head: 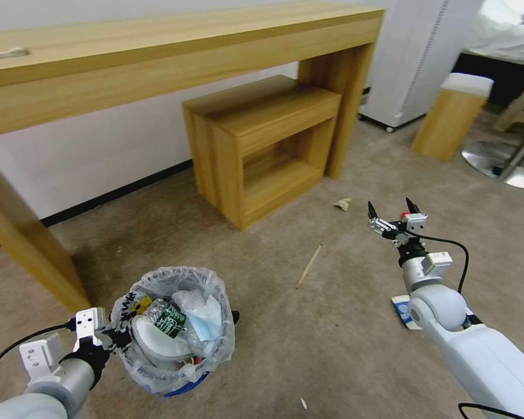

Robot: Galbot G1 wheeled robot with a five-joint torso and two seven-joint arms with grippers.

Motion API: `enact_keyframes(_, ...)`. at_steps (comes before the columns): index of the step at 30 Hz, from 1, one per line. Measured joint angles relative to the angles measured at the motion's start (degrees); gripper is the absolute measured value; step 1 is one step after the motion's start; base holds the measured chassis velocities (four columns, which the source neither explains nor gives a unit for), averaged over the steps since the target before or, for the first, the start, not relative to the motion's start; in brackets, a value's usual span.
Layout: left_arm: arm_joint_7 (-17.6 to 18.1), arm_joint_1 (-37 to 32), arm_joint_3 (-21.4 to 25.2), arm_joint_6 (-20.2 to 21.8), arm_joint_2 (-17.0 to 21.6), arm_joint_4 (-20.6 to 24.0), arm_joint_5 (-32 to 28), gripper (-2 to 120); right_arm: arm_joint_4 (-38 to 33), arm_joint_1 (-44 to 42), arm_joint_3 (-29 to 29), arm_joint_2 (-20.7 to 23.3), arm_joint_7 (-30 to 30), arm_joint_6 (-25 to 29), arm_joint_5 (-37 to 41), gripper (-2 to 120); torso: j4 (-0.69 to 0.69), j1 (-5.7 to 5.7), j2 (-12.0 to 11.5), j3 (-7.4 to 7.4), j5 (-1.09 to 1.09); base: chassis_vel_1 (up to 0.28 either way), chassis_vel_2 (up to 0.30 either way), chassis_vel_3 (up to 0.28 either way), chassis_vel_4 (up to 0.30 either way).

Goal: Pick up the trash bin and place the garbage on the floor into it.

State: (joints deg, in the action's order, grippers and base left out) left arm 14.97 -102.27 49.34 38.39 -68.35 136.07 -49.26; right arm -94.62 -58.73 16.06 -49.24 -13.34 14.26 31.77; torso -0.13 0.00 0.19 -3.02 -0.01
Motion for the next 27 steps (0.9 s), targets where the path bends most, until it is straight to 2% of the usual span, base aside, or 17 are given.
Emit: enact_keyframes(27,0.47,-3.77,0.41,1.00,1.34,2.90,-1.07,1,-3.67,-3.77,3.31,0.39,-0.07,-0.20,-0.91,100,0.00,0.00,0.00,0.00,0.01,-0.092,-0.091,-0.084,-0.091)
